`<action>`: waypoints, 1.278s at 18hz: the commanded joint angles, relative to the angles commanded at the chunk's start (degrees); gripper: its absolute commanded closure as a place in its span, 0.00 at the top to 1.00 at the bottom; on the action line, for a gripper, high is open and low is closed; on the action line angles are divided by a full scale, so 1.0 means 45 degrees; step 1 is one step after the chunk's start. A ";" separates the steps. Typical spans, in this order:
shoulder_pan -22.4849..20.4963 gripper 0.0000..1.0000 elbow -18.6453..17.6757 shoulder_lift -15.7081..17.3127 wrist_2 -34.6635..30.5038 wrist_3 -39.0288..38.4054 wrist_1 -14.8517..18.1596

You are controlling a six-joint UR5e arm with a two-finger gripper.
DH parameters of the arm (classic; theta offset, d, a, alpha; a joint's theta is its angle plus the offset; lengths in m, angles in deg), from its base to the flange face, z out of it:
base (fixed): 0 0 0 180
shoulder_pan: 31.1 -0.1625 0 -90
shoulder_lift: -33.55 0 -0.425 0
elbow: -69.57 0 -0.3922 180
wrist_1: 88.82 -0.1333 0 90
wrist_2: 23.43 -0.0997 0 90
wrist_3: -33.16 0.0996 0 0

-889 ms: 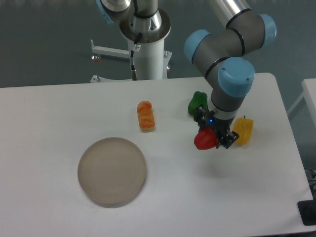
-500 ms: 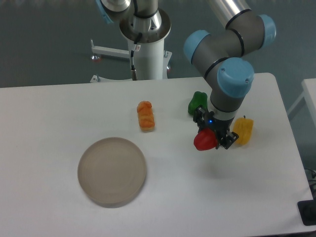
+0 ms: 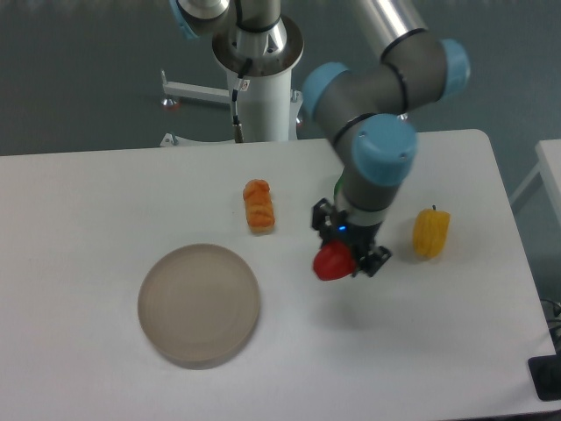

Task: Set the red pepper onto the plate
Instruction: 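Carry the held red pepper with the gripper over to the plate, then lower the red pepper onto the plate and open the gripper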

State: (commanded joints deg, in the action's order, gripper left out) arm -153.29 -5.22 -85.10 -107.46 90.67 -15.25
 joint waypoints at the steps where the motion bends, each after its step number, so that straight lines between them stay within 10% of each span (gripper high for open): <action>1: 0.0314 0.44 -0.0137 -0.0039 0.0000 -0.0432 -0.0213; 6: 0.1798 0.44 -0.1484 -0.0370 -0.0039 -0.2521 -0.2538; 12: 0.2563 0.49 -0.1583 -0.0878 -0.0020 -0.2995 -0.2520; 17: 0.2720 1.00 -0.1583 -0.1133 -0.0117 -0.2995 -0.2578; 23: 0.2448 1.00 -0.0959 -0.0704 -0.0156 -0.3326 -0.2540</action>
State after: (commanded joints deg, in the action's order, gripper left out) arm -142.27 -9.54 -88.27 -108.16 75.70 -26.68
